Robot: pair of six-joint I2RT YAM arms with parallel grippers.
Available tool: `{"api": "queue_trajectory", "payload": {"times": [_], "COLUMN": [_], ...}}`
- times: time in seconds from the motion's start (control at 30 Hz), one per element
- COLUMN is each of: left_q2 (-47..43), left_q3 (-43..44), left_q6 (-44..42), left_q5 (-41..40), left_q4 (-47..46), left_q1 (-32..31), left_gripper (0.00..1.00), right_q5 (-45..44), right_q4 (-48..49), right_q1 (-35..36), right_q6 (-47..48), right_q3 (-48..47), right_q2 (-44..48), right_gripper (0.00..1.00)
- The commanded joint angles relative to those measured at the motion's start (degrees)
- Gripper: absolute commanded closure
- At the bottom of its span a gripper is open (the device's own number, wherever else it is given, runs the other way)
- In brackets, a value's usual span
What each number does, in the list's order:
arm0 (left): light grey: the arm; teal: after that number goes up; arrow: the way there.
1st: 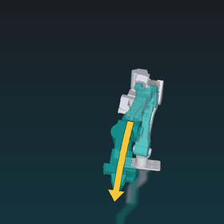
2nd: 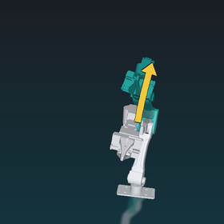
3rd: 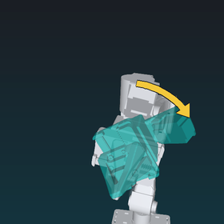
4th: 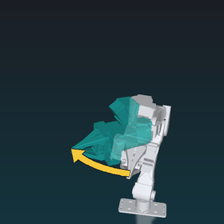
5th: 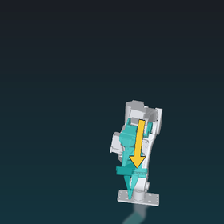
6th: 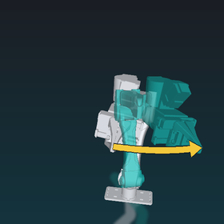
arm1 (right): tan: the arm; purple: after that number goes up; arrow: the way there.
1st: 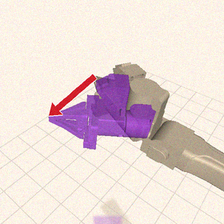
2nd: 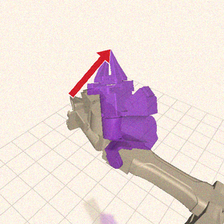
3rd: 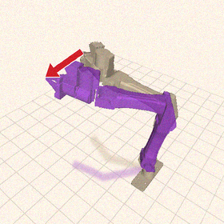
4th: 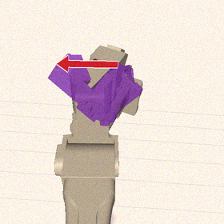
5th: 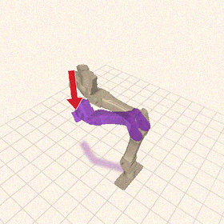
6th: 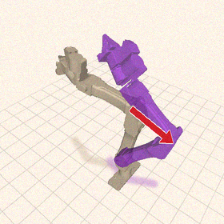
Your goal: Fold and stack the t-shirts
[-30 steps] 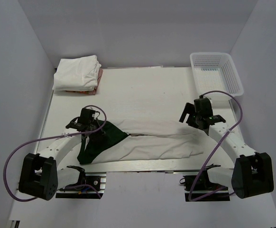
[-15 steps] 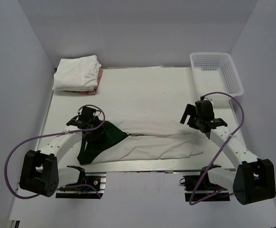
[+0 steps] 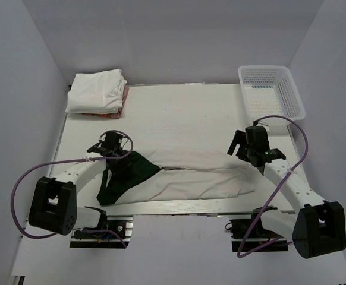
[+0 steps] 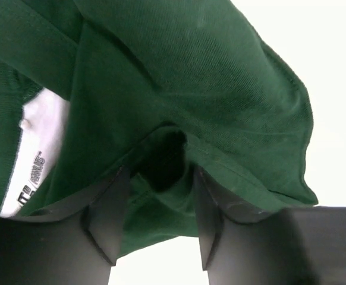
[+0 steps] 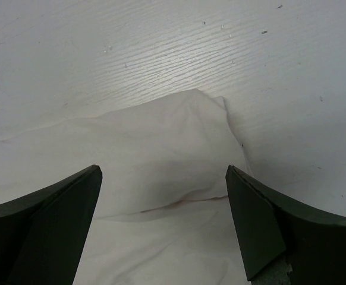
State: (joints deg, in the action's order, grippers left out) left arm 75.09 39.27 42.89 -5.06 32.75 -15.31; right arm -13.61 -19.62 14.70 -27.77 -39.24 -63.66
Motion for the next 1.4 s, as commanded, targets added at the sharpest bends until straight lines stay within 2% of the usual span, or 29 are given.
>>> {"api": "queue_trajectory", "payload": {"times": [0.0, 0.1, 0.13, 0.17, 0.33, 0.83, 0.87, 0.93, 1.0, 1.07, 1.1, 1.13, 1.3, 1.37], "left_q2": [-0.29, -2.84, -3.63, -4.85, -8.29, -14.36, -14.36, -14.36, -14.36, -14.36, -15.14, -15.15, -15.07, -13.58], "left_q3": [-0.33, -0.33, -0.33, -0.33, -0.41, -7.88, -8.67, -8.68, -8.16, -6.14, -5.35, -3.43, 6.84, 10.20], "left_q6": [-0.44, -0.44, -1.31, -1.32, -2.11, 8.34, 8.35, 8.35, 8.35, 8.35, 8.35, 7.74, 5.10, 3.35], "left_q5": [1.63, 2.68, 3.47, 4.87, 8.83, 16.31, 17.53, 18.41, 19.12, 19.12, 19.73, 19.74, 14.57, 7.81], "left_q4": [-1.73, -1.73, -1.73, -1.73, 0.90, 4.77, 4.78, 5.82, 9.76, 12.93, 16.00, 17.33, 24.46, 25.34], "left_q1": [-0.42, -0.42, -0.42, -0.42, -0.42, -6.49, -7.44, -8.42, -10.17, -10.96, -11.58, -11.58, -12.64, -12.64], "left_gripper": [0.55, 0.80, 0.97, 1.00, 1.00, 1.00, 0.98, 0.84, 0.67, 0.55, 0.45, 0.01, 0.00, 0.00], "right_q5": [-1.51, -1.42, -1.25, -1.16, -0.63, 4.90, 4.90, 4.91, 4.91, 4.90, 4.82, 4.99, 5.78, 5.69], "right_q4": [-0.16, 0.28, 0.19, 0.45, 0.54, 3.88, 3.88, 3.80, 3.71, 3.62, 3.88, 3.88, 4.32, 4.50], "right_q1": [-0.11, -0.02, -0.02, -0.02, 0.07, -0.02, 0.07, 0.15, -0.20, -0.02, -0.02, -0.02, 0.07, -0.02], "right_q6": [1.22, 1.14, 1.05, 1.05, 0.96, 0.44, 0.44, 0.70, 0.96, 1.05, 1.31, 1.31, 1.49, 1.49], "right_q3": [0.75, 1.10, 1.53, 1.45, 2.24, 6.11, 6.20, 6.29, 6.29, 6.37, 6.63, 6.64, 6.90, 6.90], "right_q2": [2.13, 2.66, 2.75, 3.01, 3.28, 7.06, 7.23, 7.41, 7.32, 7.58, 7.50, 7.50, 6.97, 6.88], "right_gripper": [0.10, 0.10, 0.10, 0.10, 0.10, 0.10, 0.10, 0.10, 0.10, 0.10, 0.10, 0.10, 0.10, 0.10]}}
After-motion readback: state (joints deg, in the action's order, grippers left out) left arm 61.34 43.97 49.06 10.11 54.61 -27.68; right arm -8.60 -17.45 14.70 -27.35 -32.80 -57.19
